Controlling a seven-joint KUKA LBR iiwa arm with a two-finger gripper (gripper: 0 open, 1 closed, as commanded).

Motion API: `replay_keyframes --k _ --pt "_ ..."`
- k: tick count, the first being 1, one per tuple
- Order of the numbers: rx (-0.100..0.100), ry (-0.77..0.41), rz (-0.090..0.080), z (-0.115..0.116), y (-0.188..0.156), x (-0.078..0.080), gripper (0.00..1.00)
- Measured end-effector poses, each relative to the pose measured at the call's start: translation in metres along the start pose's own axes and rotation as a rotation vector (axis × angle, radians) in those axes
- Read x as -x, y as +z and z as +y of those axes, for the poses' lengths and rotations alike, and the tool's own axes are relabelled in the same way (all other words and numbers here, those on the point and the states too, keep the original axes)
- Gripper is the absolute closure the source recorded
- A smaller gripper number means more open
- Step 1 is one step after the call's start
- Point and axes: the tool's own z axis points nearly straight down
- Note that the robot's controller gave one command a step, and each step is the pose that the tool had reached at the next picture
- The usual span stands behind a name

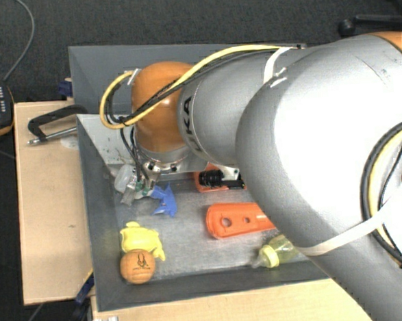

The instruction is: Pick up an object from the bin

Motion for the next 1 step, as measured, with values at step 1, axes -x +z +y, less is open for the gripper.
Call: replay_keyframes --k 1 --pt "0.002 0.000 -0.002 0.0007 -0.0052 0.0006 1.00"
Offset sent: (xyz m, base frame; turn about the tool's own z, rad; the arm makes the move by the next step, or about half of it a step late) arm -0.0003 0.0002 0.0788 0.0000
